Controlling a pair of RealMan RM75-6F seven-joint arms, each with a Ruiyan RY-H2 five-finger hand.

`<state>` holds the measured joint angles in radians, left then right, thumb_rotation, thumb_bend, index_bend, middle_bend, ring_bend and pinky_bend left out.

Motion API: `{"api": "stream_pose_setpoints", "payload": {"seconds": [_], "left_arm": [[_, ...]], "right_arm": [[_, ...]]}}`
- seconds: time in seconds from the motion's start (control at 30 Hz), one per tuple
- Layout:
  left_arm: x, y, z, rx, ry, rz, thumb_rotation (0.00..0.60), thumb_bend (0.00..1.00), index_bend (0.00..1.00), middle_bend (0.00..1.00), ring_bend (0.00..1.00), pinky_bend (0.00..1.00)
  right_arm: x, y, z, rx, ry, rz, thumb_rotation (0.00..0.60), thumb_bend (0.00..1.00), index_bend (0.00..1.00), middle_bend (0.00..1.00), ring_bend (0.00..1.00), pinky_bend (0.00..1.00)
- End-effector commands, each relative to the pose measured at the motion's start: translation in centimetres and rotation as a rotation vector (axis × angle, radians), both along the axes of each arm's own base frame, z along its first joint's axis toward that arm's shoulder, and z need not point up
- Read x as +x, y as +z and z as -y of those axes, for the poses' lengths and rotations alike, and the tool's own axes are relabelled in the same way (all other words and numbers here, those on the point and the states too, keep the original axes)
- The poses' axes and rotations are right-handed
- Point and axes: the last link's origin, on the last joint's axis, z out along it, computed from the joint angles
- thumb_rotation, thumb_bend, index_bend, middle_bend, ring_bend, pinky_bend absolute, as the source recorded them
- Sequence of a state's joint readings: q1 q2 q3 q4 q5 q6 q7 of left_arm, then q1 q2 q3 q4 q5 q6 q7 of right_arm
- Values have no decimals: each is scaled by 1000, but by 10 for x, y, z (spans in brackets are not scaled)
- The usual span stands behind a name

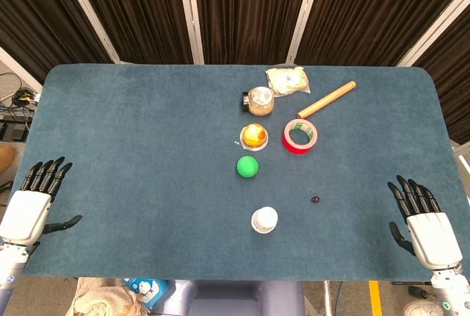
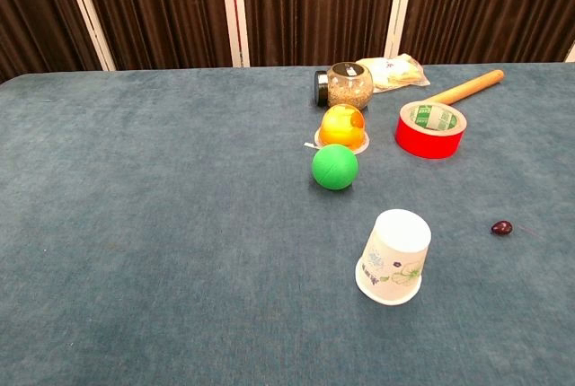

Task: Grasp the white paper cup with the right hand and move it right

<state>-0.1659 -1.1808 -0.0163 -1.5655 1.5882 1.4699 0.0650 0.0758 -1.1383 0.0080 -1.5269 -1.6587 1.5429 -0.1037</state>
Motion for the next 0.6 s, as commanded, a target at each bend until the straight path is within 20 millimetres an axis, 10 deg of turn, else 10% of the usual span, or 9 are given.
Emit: {"api": "stream_pose_setpoints", "payload": {"seconds": [0.03,0.6], "left_arm": [[0,0,0,2,2,1,600,0,0,0,0,0],[-3,2,-1,6,14,6,600,0,0,0,0,0]], "right_arm": [[0,0,1,3,-2,1,600,421,0,0,0,121],[37,-17,25,236,227,27,600,358,0,0,0,120]]}}
